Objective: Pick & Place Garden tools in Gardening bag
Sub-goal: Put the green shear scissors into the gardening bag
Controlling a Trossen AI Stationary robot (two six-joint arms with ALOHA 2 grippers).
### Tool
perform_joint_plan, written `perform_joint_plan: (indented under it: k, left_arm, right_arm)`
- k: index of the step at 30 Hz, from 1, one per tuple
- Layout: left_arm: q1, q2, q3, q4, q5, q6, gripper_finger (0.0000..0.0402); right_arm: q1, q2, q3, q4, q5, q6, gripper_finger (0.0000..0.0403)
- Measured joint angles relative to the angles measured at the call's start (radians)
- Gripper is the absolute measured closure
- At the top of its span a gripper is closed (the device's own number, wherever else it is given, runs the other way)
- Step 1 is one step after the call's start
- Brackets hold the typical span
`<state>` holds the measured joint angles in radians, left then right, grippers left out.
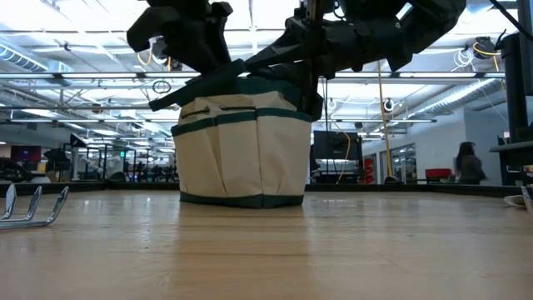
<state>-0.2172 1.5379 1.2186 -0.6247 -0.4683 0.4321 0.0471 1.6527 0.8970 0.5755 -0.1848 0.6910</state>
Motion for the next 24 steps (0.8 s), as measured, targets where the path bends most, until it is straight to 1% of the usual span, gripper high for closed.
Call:
perform_joint_plan:
  k: [4,8,11,15,19,24]
  left_arm:
    - [0.014,0.0,0.0,-0.002,0.011,0.005,0.0305]
    - [0.028,0.0,0.0,-0.007,0.087,0.036,0.0354]
    - [0.035,0.0,0.0,-0.005,0.126,0.061,0.0354]
    - [0.035,0.0,0.0,-0.004,0.135,0.105,0.0354]
    - [0.034,0.0,0.0,-0.005,0.161,0.139,0.0348]
    - [0.037,0.0,0.0,-0.031,0.154,0.136,0.0355]
  right_arm:
    - [0.0,0.0,0.0,0.0,0.001,-0.014,0.0351]
    - [0.0,0.0,0.0,-0.001,-0.003,-0.026,0.0335]
    - [0.001,0.0,0.0,0.001,-0.004,-0.056,0.032]
    - [0.001,-0.004,0.0,0.002,-0.004,-0.062,0.0303]
    - [0.001,-0.019,0.002,-0.001,-0.004,-0.102,0.0288]
    - [0.001,-0.072,0.002,-0.069,-0.004,-0.135,0.0269]
